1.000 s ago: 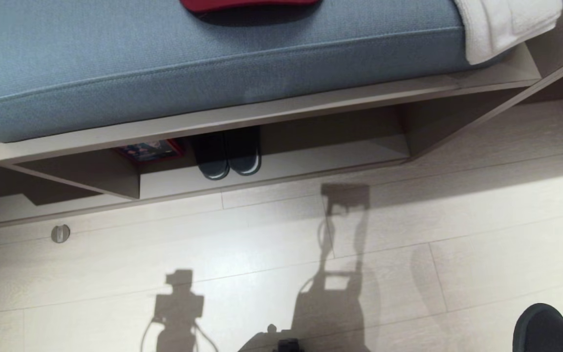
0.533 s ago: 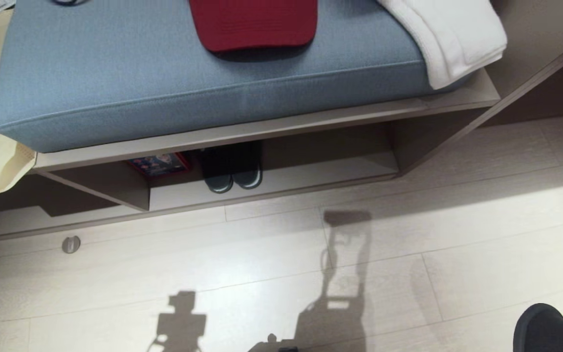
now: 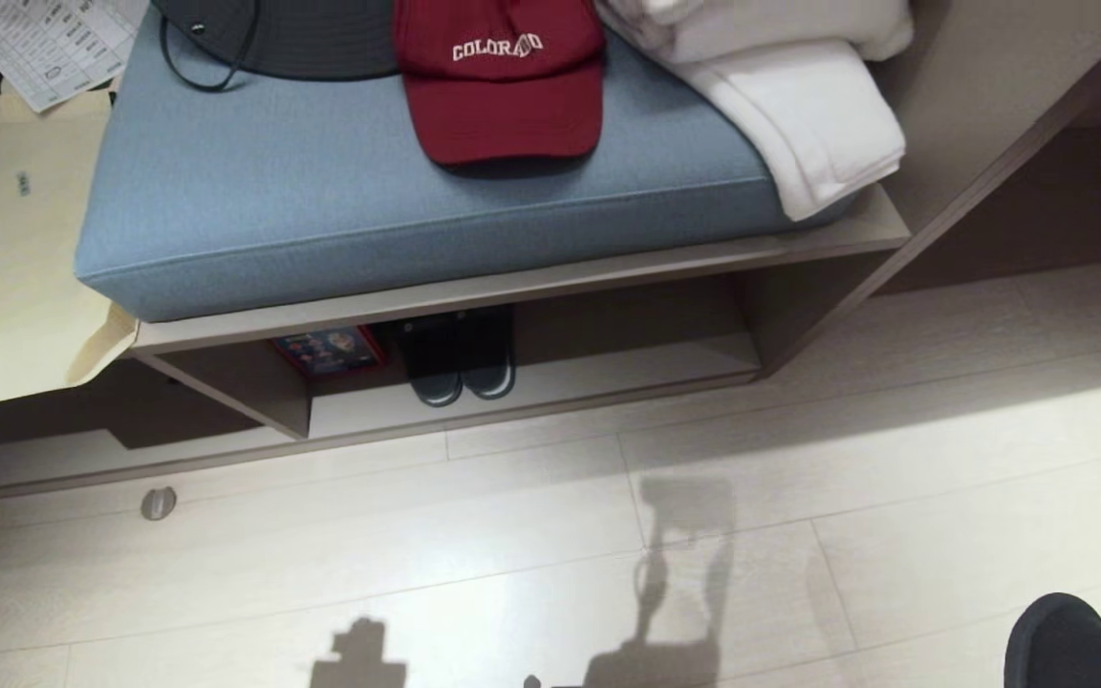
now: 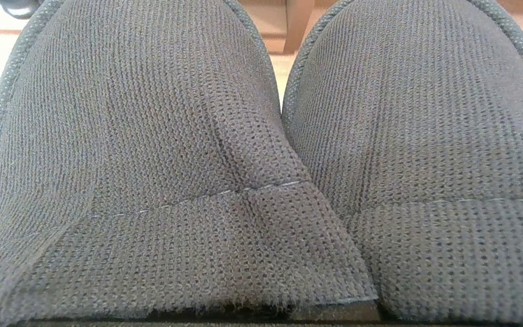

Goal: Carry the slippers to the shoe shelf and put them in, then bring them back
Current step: Place the slippers on the floor

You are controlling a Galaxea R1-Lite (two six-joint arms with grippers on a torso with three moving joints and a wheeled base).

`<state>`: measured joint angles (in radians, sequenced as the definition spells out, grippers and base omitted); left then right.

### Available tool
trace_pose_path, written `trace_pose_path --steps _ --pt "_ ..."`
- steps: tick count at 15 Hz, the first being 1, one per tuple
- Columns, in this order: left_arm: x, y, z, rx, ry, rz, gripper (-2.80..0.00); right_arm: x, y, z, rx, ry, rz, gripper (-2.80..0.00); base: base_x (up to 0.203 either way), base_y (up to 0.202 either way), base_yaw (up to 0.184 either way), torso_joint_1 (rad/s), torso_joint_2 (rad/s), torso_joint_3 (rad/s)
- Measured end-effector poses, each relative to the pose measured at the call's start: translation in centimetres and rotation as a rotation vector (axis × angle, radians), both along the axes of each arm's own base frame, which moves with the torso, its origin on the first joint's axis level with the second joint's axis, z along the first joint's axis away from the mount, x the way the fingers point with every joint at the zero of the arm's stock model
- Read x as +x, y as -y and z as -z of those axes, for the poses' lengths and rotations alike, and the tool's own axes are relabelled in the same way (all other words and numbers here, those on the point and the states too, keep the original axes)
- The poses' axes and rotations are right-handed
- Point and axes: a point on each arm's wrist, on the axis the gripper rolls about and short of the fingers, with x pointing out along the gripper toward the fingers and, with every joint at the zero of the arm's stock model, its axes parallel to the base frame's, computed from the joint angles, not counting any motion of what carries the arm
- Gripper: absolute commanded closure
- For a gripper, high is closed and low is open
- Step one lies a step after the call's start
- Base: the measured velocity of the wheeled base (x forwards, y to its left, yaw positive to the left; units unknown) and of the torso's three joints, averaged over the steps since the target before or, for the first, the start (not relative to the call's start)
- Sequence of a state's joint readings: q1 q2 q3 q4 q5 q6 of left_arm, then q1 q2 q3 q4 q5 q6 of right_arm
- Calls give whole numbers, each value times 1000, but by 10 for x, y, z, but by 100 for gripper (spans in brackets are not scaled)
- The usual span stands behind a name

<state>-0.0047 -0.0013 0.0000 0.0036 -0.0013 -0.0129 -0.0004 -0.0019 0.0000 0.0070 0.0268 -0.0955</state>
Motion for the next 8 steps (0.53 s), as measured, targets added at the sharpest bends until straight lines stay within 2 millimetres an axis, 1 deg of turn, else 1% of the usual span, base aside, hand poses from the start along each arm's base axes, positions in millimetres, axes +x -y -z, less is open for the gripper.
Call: trace_pose_path --steps 8 --pt "0 0 0 -1 0 0 0 0 0 0 1 0 0 0 0 0 0 3 2 202"
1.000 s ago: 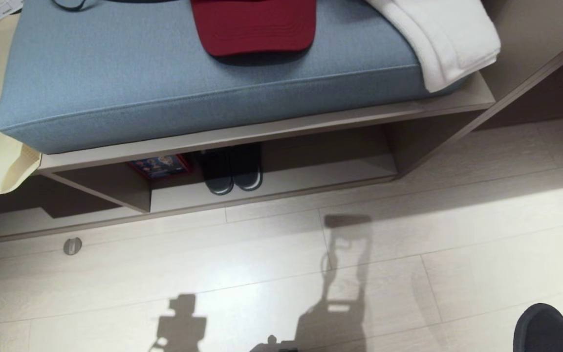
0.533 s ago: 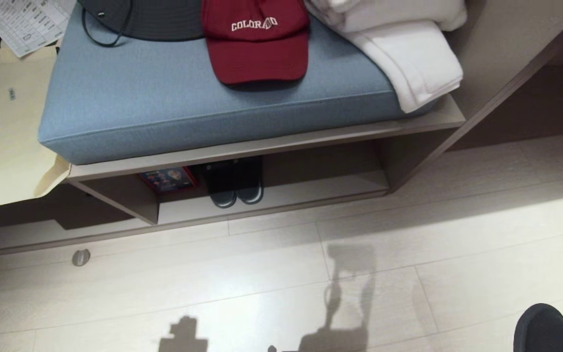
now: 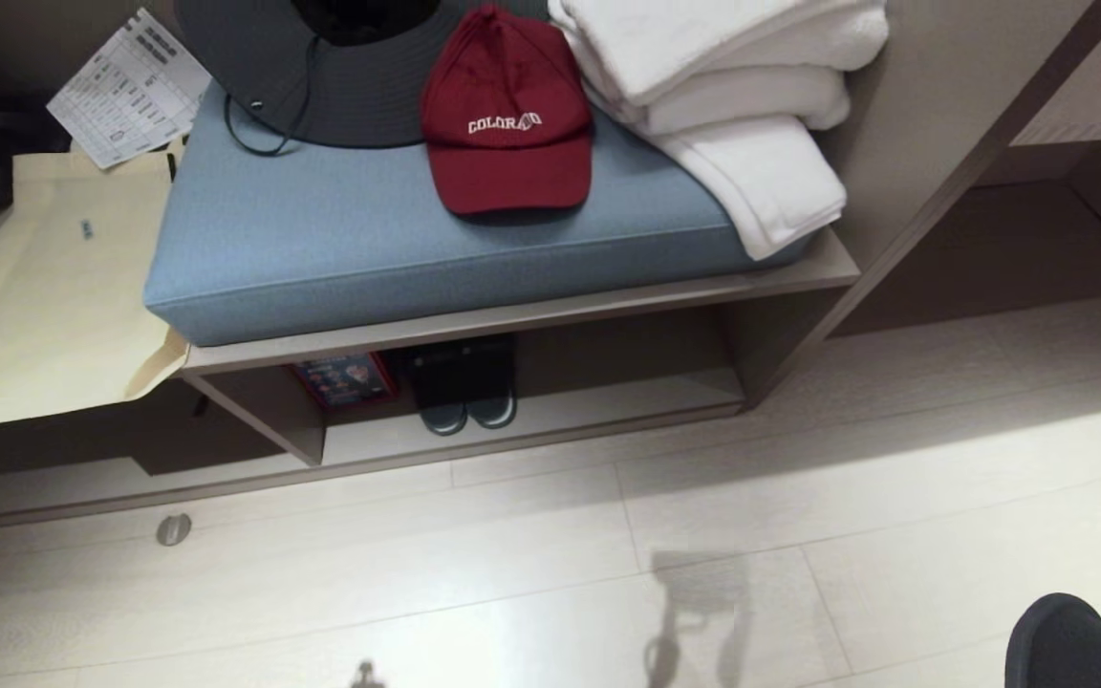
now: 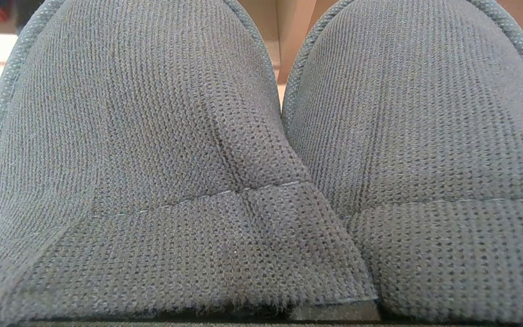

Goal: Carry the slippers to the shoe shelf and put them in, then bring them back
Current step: Place the slippers on the floor

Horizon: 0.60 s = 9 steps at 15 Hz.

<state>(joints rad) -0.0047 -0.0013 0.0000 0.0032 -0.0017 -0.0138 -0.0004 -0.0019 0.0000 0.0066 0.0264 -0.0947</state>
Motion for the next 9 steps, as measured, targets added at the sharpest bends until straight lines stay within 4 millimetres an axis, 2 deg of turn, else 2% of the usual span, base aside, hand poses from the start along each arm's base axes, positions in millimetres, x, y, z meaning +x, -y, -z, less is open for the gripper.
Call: trace_pose_path --steps 9 --pt "0 0 0 1 0 0 0 0 0 0 0 0 0 0 0 0 0 3 0 202"
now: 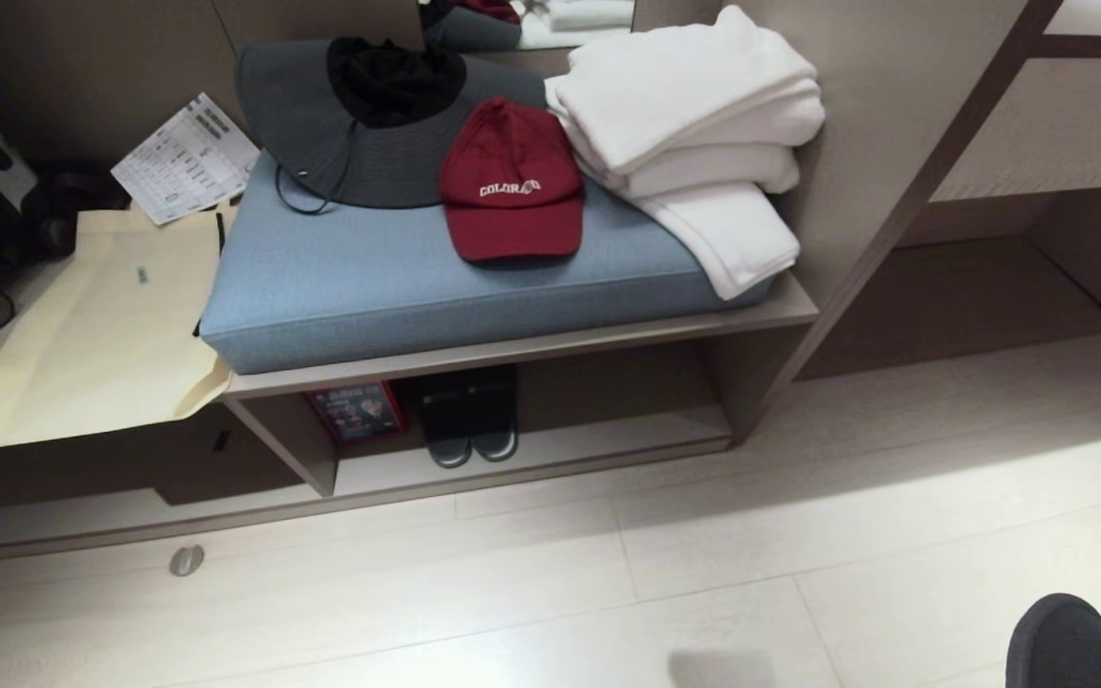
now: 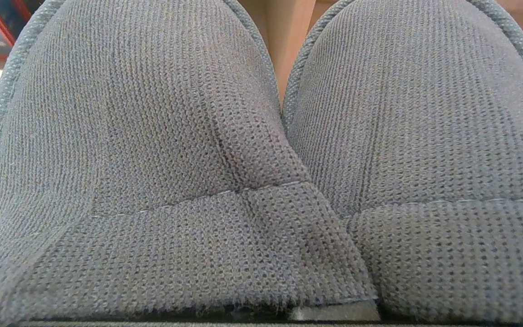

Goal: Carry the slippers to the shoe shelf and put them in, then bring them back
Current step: Place the slippers on the floor

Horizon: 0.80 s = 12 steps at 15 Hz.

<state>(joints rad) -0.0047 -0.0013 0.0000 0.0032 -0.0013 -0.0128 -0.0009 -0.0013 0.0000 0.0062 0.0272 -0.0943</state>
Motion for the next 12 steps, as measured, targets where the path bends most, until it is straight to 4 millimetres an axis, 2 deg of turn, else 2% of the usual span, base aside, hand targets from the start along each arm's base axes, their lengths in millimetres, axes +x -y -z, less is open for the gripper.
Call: trace_pose_path --steps 12 --pt "0 0 0 0 0 1 0 0 0 0 -1 0 -1 0 0 0 0 3 2 201"
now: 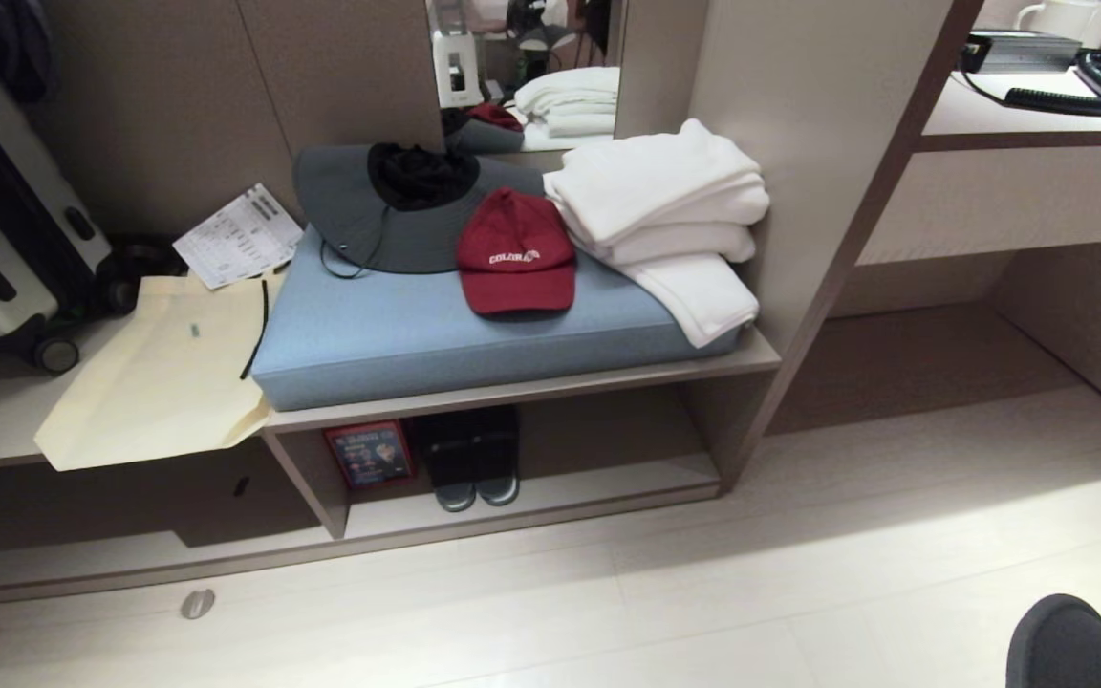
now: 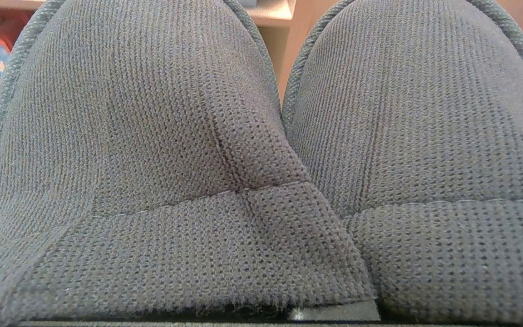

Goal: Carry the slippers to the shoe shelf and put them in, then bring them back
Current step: Place the slippers on the floor

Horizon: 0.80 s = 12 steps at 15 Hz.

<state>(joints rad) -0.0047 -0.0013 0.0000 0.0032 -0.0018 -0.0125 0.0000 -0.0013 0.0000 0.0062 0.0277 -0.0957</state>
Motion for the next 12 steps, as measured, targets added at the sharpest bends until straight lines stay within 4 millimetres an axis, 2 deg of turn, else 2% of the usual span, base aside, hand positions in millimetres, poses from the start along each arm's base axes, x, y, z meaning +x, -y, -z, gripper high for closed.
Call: trace_pose_path --steps 12 --pt "0 0 0 0 0 -1 0 0 0 0 9 -1 13 0 0 0 0 2 2 185"
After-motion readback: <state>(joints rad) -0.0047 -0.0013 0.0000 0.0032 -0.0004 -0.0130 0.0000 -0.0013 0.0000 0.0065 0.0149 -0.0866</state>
